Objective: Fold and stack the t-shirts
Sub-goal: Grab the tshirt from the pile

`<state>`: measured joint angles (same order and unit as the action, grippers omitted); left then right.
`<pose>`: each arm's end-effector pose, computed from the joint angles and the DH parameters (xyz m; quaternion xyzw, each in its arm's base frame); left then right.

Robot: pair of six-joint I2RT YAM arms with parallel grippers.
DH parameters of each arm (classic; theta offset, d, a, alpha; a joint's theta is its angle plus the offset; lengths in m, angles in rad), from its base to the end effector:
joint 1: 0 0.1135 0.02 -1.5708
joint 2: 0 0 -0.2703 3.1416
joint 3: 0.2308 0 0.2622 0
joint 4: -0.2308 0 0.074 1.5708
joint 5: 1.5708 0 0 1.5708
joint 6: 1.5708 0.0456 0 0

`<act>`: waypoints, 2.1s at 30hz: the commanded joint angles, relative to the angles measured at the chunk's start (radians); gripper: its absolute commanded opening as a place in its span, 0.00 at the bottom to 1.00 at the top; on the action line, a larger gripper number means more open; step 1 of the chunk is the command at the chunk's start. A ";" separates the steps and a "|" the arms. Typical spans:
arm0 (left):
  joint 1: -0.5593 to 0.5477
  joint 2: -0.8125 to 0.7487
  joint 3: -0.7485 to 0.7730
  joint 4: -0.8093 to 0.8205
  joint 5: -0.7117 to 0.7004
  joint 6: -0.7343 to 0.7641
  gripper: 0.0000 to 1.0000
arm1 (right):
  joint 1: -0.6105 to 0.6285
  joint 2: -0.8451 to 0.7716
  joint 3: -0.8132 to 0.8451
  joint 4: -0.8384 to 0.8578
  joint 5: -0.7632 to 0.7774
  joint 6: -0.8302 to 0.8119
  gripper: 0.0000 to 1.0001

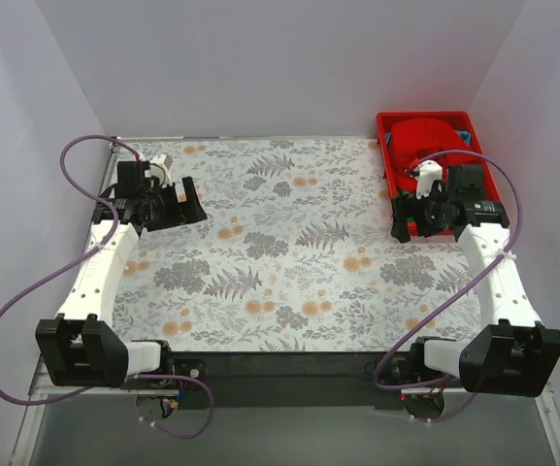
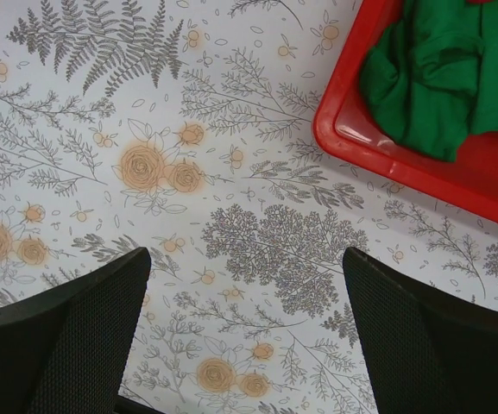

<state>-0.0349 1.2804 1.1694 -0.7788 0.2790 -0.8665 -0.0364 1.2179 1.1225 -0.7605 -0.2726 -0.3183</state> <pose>0.2765 -0.0222 0.3123 -0.3345 0.8727 -0.2620 0.2406 0.2640 0.0027 0.3135 -0.1774 0.9122 0.0641 0.3637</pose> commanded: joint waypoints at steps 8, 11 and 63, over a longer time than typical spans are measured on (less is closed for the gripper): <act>-0.002 -0.032 0.110 0.119 -0.017 0.133 0.93 | -0.060 0.196 0.345 -0.016 -0.023 -0.142 0.98; -0.002 -0.023 0.128 0.112 0.003 0.156 0.93 | -0.098 0.343 0.532 -0.023 -0.024 -0.133 0.98; 0.004 0.048 0.084 0.044 0.094 0.112 0.94 | -0.143 0.434 1.175 0.268 -0.270 0.099 0.01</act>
<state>-0.0345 1.3727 1.2114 -0.7280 0.3656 -0.7486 -0.1829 1.6878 2.2620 -0.6170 -0.4236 -0.3016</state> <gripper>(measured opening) 0.935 0.043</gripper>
